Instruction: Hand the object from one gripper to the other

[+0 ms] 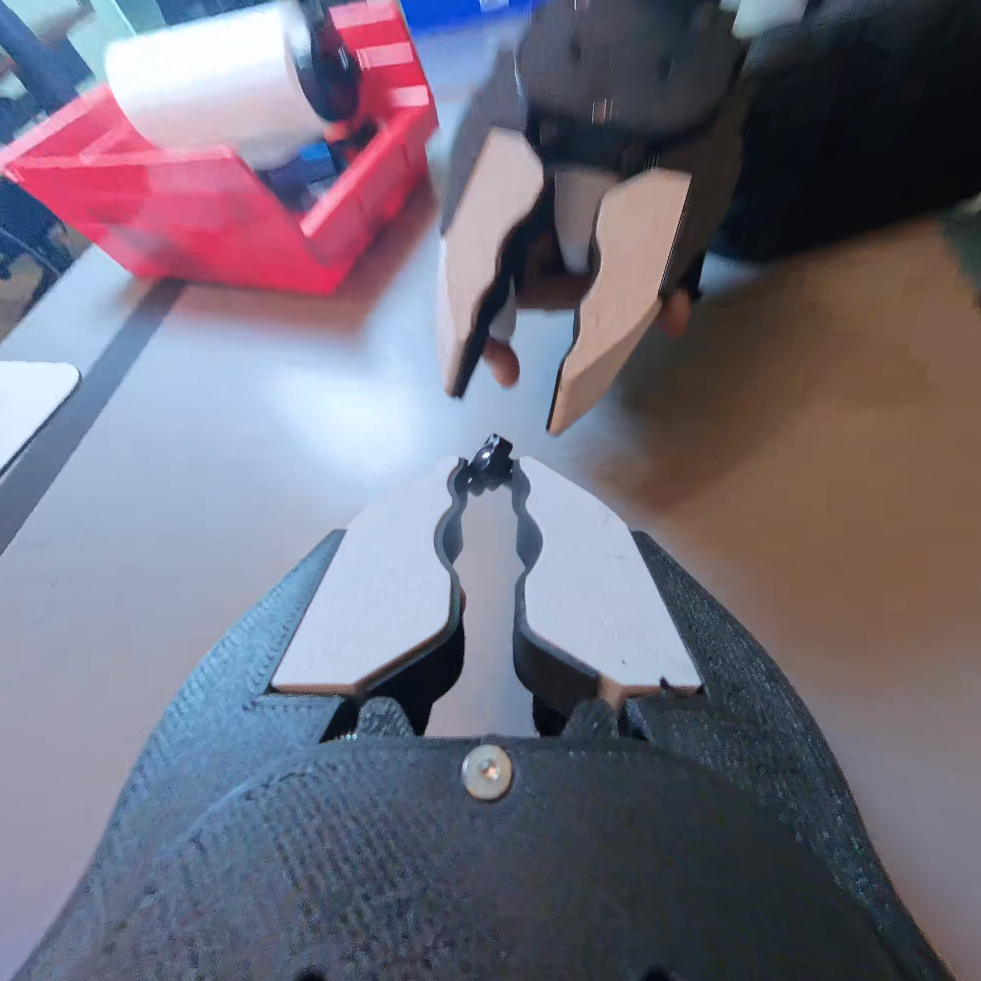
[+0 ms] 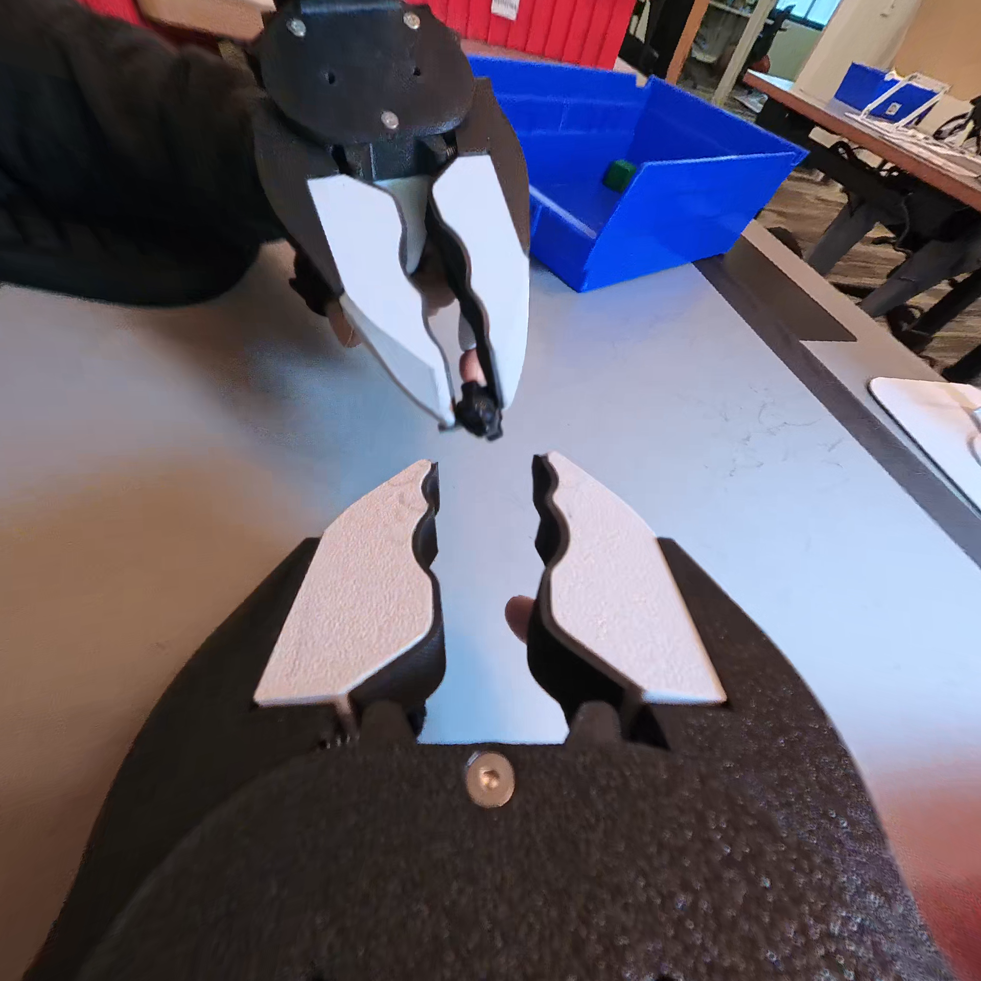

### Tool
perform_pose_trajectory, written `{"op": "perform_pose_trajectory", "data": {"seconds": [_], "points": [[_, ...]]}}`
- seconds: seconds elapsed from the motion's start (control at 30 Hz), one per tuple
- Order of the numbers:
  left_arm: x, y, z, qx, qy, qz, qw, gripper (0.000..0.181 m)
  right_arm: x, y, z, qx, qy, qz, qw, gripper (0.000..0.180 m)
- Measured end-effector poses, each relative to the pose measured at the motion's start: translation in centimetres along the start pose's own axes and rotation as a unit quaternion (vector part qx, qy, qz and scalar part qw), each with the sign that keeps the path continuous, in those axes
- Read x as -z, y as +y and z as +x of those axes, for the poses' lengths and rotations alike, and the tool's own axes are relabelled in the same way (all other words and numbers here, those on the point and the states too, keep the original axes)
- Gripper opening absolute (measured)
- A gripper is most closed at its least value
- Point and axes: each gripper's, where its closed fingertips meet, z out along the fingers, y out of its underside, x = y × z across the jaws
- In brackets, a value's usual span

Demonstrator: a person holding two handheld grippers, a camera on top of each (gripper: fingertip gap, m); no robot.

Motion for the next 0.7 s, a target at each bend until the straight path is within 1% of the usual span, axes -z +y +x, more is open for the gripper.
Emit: {"op": "perform_pose_trajectory", "data": {"seconds": [0.13,0.2,0.3,0.43,0.5,0.53,0.7], "points": [[1.8,-3.9,-0.5,0.075,0.014,0.124,0.989,0.015,0.2,-1.6,-0.7,-0.082,-0.042,0.053,0.994,0.029],[2.7,-5.3,-0.6,0.085,0.013,0.180,0.980,0.015,0.3,-3.2,-1.4,-0.148,-0.079,0.099,0.981,0.028],[3.3,-6.5,-0.5,0.070,-0.001,0.225,0.972,0.015,0.7,-5.2,-1.9,-0.238,-0.122,0.158,0.950,0.026],[3.4,-7.4,0.4,0.031,-0.013,0.251,0.967,0.015,1.7,-7.0,-2.0,-0.306,-0.166,0.215,0.912,0.017],[3.4,-7.6,0.8,0.017,-0.012,0.256,0.966,0.015,2.0,-7.5,-1.9,-0.320,-0.176,0.227,0.903,0.010],[3.4,-7.6,0.9,0.013,-0.014,0.258,0.966,0.015,2.1,-7.6,-2.0,-0.317,-0.176,0.228,0.903,0.007],[3.3,-7.6,0.8,0.009,-0.019,0.257,0.966,0.015,2.1,-7.4,-1.8,-0.287,-0.150,0.221,0.920,0.006]]}}
